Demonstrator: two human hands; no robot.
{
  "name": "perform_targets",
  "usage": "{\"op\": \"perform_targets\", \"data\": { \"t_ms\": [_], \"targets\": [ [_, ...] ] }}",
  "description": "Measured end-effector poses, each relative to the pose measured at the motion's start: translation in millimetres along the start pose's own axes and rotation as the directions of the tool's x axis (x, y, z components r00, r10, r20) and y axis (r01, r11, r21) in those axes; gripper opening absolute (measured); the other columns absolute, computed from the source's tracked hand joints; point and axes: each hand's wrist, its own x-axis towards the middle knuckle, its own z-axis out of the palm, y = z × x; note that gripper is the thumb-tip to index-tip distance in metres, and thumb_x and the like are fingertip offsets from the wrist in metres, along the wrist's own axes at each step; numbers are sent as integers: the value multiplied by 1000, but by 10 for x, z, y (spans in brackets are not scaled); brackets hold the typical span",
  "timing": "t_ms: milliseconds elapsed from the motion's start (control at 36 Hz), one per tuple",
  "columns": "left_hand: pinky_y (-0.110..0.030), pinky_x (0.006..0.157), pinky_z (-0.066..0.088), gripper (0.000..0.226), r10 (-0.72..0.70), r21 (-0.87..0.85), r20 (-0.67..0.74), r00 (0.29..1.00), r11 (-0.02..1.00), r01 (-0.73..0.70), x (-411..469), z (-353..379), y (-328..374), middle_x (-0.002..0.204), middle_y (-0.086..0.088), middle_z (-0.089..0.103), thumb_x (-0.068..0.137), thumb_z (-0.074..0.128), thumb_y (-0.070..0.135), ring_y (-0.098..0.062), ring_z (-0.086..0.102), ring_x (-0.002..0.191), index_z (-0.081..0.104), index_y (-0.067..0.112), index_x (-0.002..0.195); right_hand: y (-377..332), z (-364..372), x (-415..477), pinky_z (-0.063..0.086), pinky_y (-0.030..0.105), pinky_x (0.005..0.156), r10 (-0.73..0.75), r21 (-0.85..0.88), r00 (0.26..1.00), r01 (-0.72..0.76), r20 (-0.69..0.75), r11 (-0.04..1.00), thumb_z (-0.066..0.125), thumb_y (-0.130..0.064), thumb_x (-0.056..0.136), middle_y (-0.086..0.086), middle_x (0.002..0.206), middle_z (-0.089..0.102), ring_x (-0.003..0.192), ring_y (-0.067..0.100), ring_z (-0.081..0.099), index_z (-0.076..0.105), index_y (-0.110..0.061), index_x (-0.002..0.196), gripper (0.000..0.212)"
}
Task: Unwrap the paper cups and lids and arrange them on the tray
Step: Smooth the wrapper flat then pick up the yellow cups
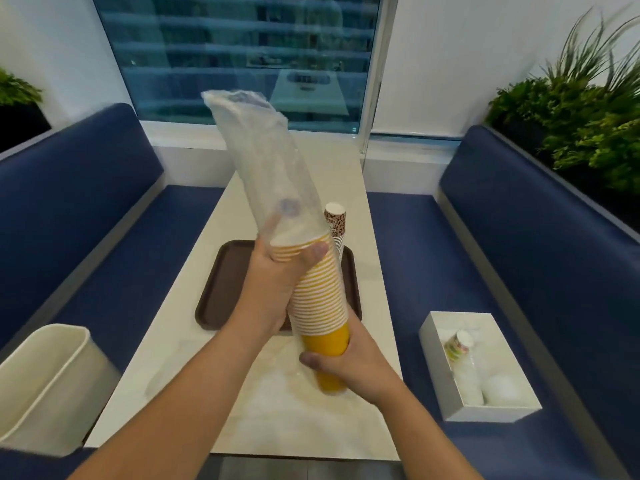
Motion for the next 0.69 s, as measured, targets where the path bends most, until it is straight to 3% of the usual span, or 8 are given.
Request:
{"op": "perform_targets", "data": {
  "t_ms": [83, 194, 278, 389, 472, 556, 639, 694],
  "targets": [
    [-61, 97, 57, 80, -174, 162, -5, 985, 972, 173, -124, 17, -218, 116, -9, 77, 55, 93, 50, -32, 74, 108, 70, 18, 125, -67, -5, 72, 56, 19, 77, -23, 61, 996, 29, -89, 998, 90, -14, 75, -19, 109, 71, 100, 4, 69, 52, -42, 130, 72],
    [-52, 98, 58, 83, -275, 413, 37, 961, 880, 235, -269, 2, -332, 113, 4, 78, 51, 91, 54, -18, 75, 106, 69, 27, 126, -145, 6, 130, 56, 16, 76, -56, 101, 991, 69, -124, 993, 86, -3, 76, -20, 109, 74, 102, 4, 71, 59, -34, 132, 69],
    [-48, 104, 56, 84, -386, 532, 249, 888, 821, 208, -198, -122, -228, 119, 11, 76, 54, 100, 46, -11, 72, 112, 64, 34, 129, -71, -37, 137, 57, 19, 82, -36, 91, 994, 46, -101, 995, 84, -10, 78, -18, 114, 72, 107, 7, 70, 58, -36, 134, 67],
    [-53, 104, 54, 125, -203, 126, 163, 966, 975, 183, 172, -277, 35, 142, -9, 64, 56, 101, 45, -31, 63, 130, 34, 21, 158, -63, -157, 115, 56, 21, 81, 2, -18, 999, -3, -38, 1000, 87, -29, 72, -24, 111, 68, 105, 4, 67, 53, -48, 125, 65],
    [-62, 101, 53, 100, -47, 44, 148, 988, 998, 41, 227, -216, 111, 138, -22, 62, 63, 99, 31, -44, 62, 126, 48, 23, 148, -112, -120, 142, 57, 24, 86, -16, -84, 1000, 18, 18, 996, 88, -16, 75, -21, 112, 69, 105, 7, 68, 55, -45, 126, 67],
    [-58, 94, 58, 74, -166, 13, 115, 979, 986, 165, 55, -54, -109, 118, -19, 73, 59, 99, 35, -40, 71, 110, 69, 14, 123, -189, -97, 202, 60, 25, 82, -35, -35, 999, 35, -2, 999, 87, -11, 77, -20, 107, 72, 101, 8, 70, 58, -42, 122, 62],
    [-47, 93, 60, 64, -203, 202, 109, 973, 963, 178, -123, -116, -225, 116, -4, 77, 59, 91, 42, -25, 74, 109, 73, 26, 118, -184, -72, 233, 54, 12, 72, -26, -13, 1000, 26, 5, 1000, 86, -8, 80, -31, 99, 69, 97, -2, 68, 56, -43, 116, 59],
    [-41, 92, 61, 71, -241, 348, 213, 947, 924, 157, -116, -233, -196, 119, -1, 76, 60, 90, 43, -22, 72, 113, 68, 26, 125, -143, -40, 232, 57, 17, 77, -21, -40, 1000, 20, -4, 999, 86, -12, 79, -29, 104, 69, 101, 0, 68, 57, -47, 118, 60]
  ]
}}
